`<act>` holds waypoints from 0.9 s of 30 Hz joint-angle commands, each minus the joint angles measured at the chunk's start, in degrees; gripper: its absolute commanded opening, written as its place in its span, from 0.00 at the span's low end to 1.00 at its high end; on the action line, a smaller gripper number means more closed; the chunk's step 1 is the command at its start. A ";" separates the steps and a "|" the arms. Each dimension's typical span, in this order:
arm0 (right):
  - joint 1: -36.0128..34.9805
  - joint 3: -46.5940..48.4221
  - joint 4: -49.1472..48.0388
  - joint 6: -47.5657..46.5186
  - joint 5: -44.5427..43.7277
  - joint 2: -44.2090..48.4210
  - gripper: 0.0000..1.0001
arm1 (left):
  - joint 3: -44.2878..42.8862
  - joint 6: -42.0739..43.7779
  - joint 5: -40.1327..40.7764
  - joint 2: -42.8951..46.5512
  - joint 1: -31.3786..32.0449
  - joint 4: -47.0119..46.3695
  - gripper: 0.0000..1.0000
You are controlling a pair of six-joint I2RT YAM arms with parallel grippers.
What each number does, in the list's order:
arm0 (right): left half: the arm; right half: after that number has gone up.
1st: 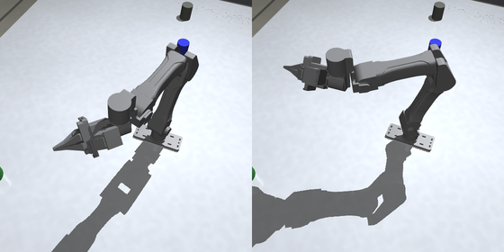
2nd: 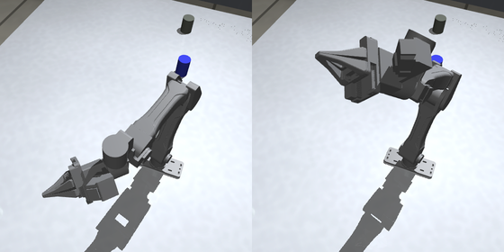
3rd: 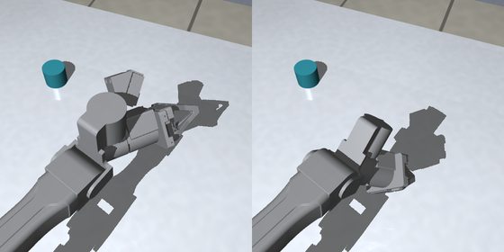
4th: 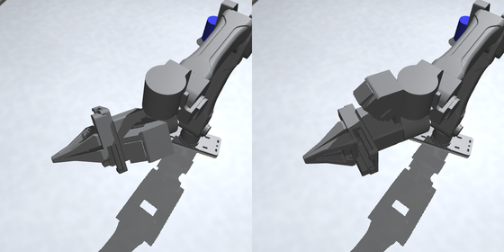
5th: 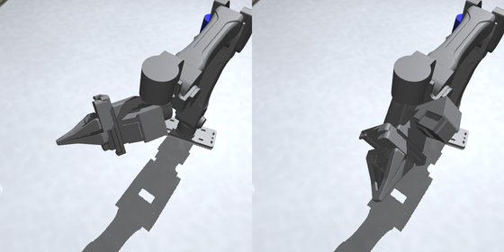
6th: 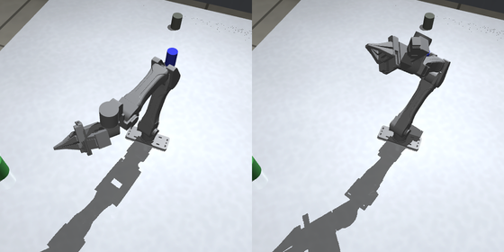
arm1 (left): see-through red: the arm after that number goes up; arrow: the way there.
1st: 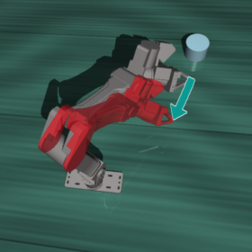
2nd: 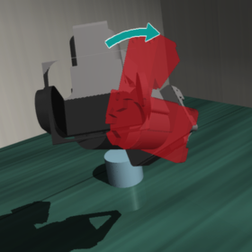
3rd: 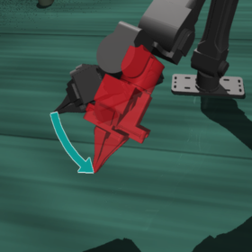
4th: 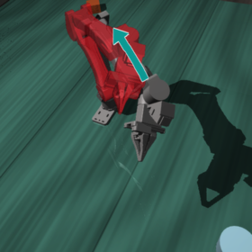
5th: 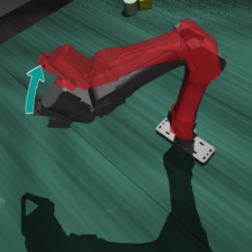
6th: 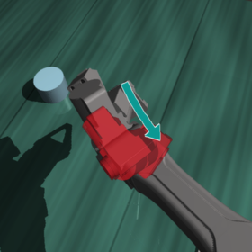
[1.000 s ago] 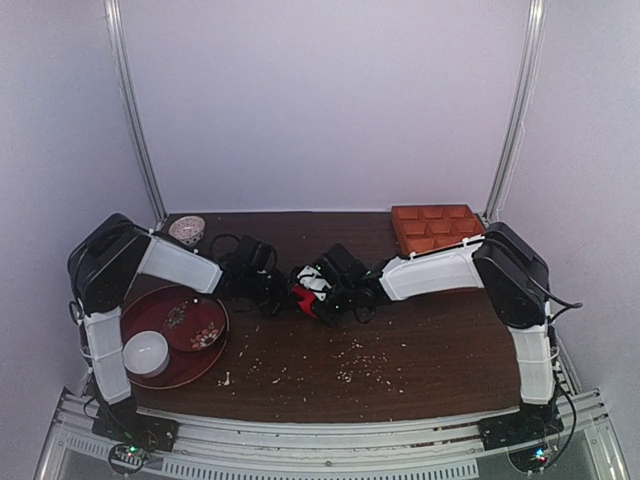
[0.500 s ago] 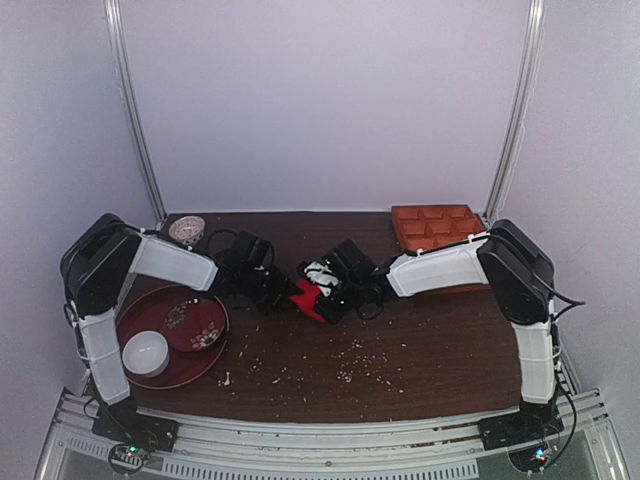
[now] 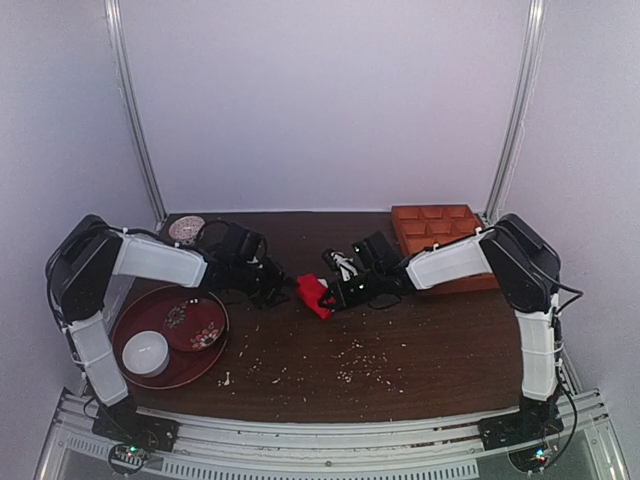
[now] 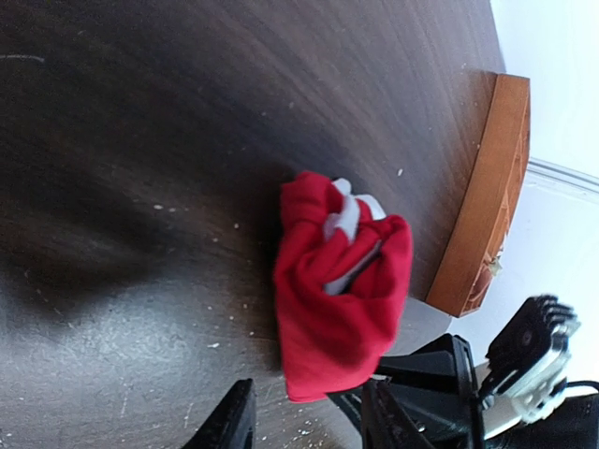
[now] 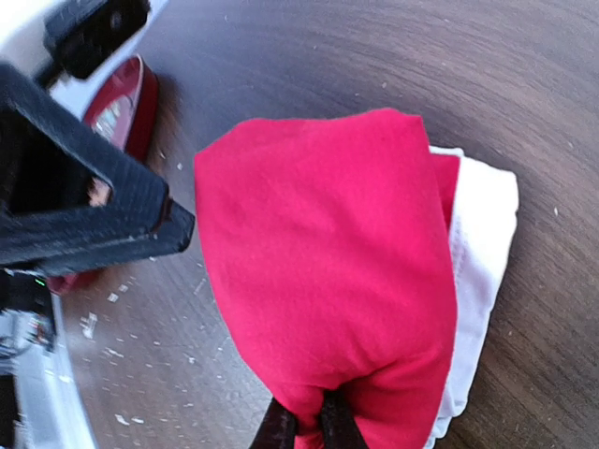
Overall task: Roll the underwear
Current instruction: Roll the underwear at the center of the board.
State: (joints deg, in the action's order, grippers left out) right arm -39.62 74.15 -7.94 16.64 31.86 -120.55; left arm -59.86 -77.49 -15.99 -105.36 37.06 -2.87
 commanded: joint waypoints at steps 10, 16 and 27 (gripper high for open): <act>3.24 -7.47 -21.77 23.06 11.25 -3.09 0.05 | 1.75 -0.77 0.27 -0.67 0.52 -5.44 0.40; 3.32 -7.97 -22.62 24.14 11.99 -3.34 0.05 | 1.44 -0.97 -0.29 -4.23 1.55 -11.80 0.45; 3.32 -8.01 -18.92 21.18 11.80 -1.98 0.05 | 0.01 -1.04 -1.27 -8.52 2.57 -17.09 0.47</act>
State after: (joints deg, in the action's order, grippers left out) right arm -36.40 66.81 -28.91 38.94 42.68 -122.80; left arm -58.61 -78.67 -16.82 -112.60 38.96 -15.25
